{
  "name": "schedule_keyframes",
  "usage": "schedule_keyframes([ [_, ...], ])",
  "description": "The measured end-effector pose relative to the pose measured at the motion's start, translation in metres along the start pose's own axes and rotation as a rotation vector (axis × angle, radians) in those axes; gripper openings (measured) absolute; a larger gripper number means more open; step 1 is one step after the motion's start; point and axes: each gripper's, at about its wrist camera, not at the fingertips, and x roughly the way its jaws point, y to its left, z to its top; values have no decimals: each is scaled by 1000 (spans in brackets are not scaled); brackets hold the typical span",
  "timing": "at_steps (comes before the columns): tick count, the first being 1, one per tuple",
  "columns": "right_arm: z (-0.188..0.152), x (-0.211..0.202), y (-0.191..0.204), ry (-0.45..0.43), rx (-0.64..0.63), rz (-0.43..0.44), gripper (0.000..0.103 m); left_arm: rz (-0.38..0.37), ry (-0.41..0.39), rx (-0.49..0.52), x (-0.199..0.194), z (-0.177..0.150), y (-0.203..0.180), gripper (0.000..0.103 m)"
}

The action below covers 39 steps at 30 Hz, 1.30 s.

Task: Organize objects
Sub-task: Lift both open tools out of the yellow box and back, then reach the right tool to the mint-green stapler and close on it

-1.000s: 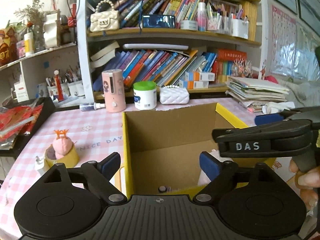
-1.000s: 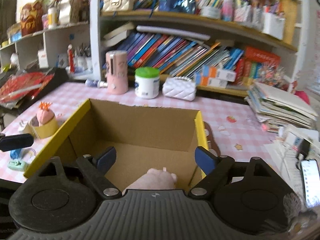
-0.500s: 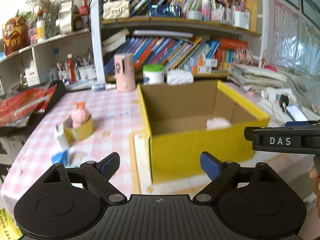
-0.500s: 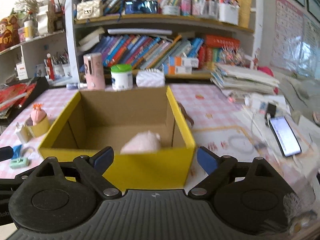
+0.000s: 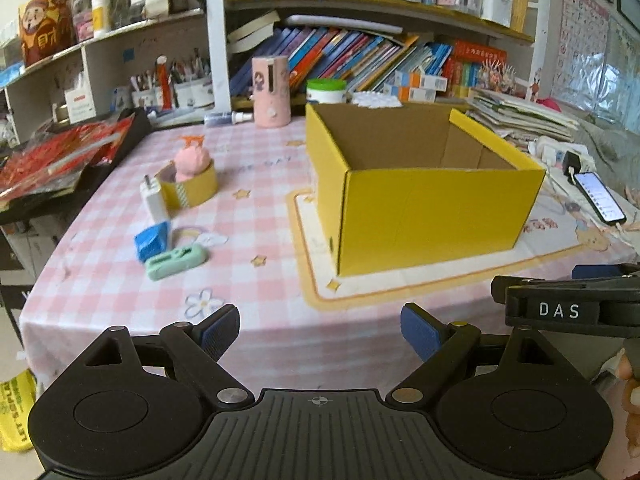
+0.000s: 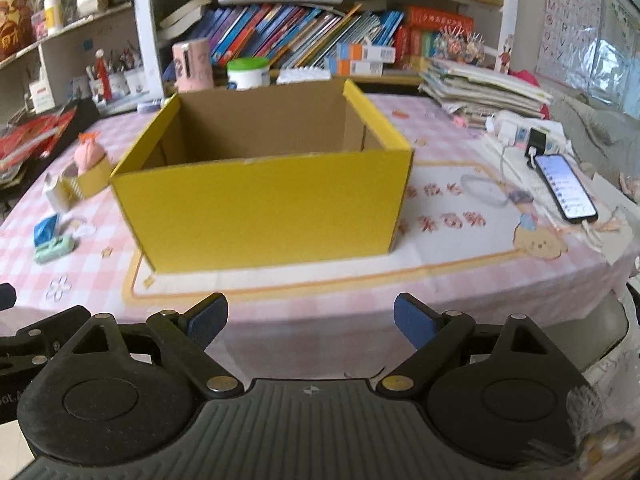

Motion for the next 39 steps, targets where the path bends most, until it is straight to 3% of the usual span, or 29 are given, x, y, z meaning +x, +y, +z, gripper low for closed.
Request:
schedule_keyframes([
  [16,-20,-1,57,60,-71,79,90,43,45,-43,-17,-27,45,90],
  [39,-12,-1,143,42,-212,229,90,169,22,-160,-36,-35,115,90],
])
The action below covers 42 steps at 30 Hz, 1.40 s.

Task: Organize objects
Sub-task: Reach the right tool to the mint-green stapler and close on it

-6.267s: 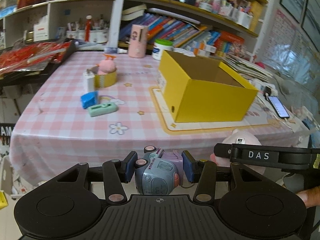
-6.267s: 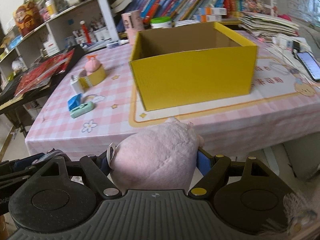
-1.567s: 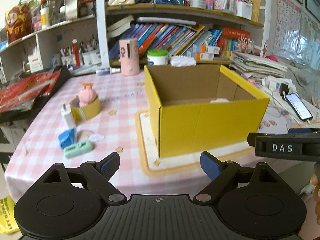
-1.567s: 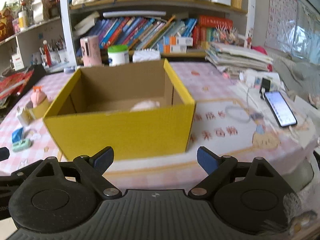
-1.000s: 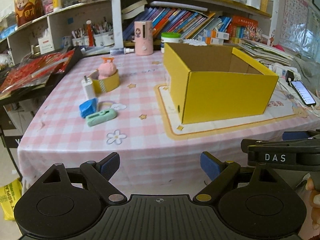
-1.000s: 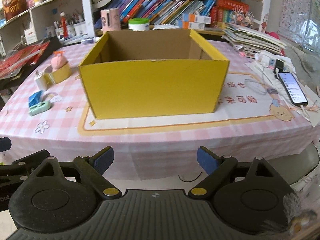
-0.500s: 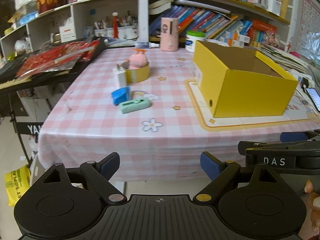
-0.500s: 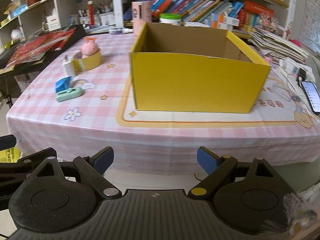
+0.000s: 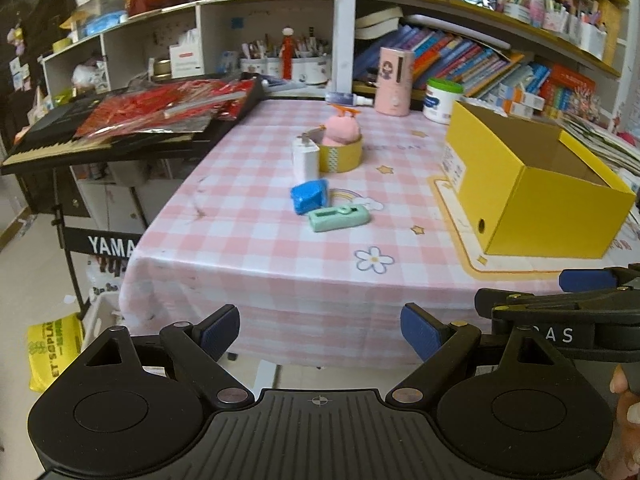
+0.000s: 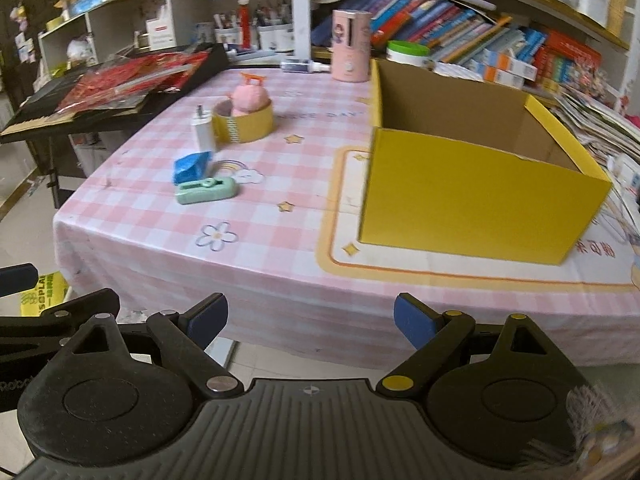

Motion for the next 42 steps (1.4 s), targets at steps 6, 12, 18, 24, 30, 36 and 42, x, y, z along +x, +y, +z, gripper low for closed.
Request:
schedule_keyframes([
  [6,11,12,6,1,-15,41,87,22,-3,-14,9,7,7,90],
  [12,32,32,12,7,-26,99,67,49,-16,-26,23,23,15,90],
  [18,59,50,20,-31,-52,144,61,68,-9,-54,45,39,21,89],
  [24,86,77,30,-37,-99,186,61,90,13,-78,69,52,26,89],
  [30,105,108,40,28,-126,238,63,131,93,-73,92,55,32,89],
  [36,111,139,64,99,-179,265,74,162,124,-69,100,57,39,89],
  [42,110,162,78,154,-224,243,76,185,155,-82,106,56,46,90],
])
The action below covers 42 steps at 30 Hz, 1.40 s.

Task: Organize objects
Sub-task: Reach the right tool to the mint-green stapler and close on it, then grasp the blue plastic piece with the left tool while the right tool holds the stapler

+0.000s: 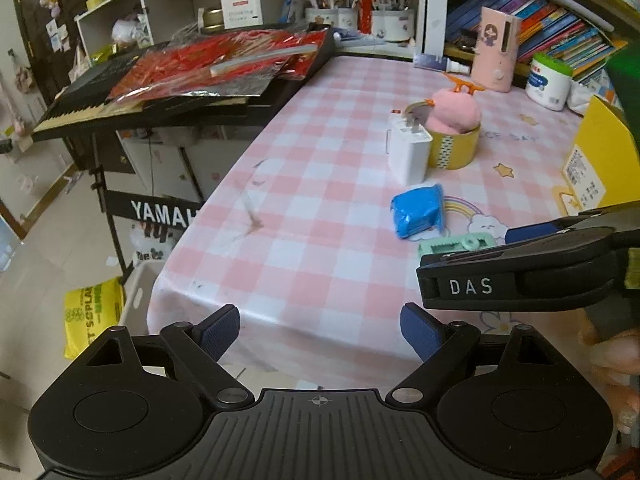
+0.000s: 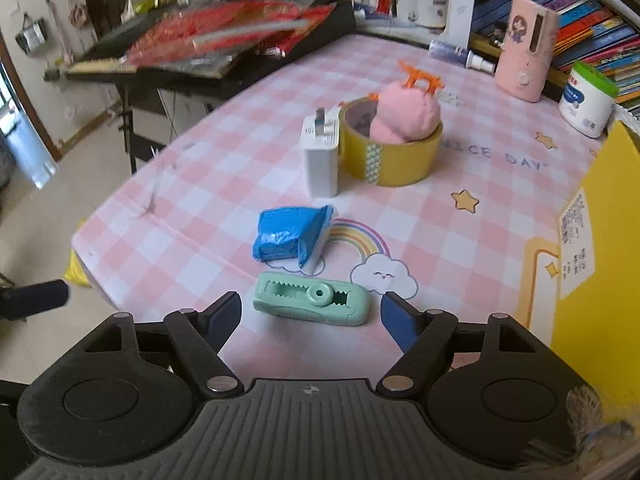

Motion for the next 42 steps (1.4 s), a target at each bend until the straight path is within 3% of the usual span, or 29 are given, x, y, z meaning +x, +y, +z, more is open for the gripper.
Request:
schedule_keyframes([
  [8,3,8,-7,-9,4,-3,68,-8,-8,3,4,8,-2,89],
  [16,25,-41,-40,-254,73,-103,68,-91,-43,29,17,30,-22,89],
  [20,34,-53,-57,-322,88,-132,68,-129,-54,45,30,44,-39,88],
  [25,41,-54,-65,-356,59,-135,68,-151,-60,57,49,57,-54,79],
  [31,46,-51,-72,-341,28,-118,68,-140,12,22,79,67,-60,65],
  [34,47,-48,-75,-334,23,-103,68,-128,30,20,85,67,-60,55],
  [36,48,-46,-75,-330,21,-96,68,-126,28,32,85,68,-61,42],
  [42,50,-40,-70,-309,-1,-71,68,-146,6,17,73,69,-55,40],
])
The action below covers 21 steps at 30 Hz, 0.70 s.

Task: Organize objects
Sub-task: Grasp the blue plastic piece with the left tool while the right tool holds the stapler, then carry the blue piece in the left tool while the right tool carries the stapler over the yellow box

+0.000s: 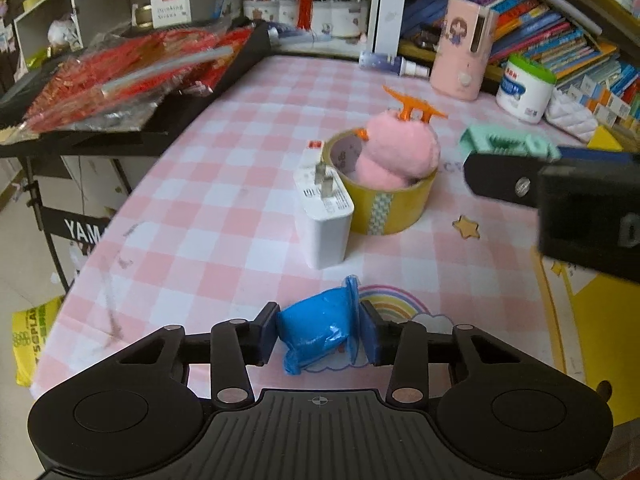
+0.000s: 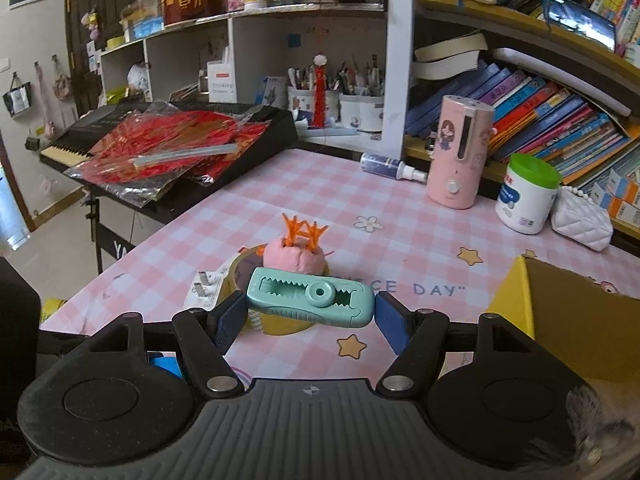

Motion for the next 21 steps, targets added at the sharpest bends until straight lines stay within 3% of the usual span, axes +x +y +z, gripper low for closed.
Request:
schedule_keyframes([
  [10,-8,-18,5,6,34,-19,68,-27,-138,-16,-61,-1,13,40],
  [21,-31,-61,24,25,59,-28,68,-81,-175,19,-105,-39,20,40],
])
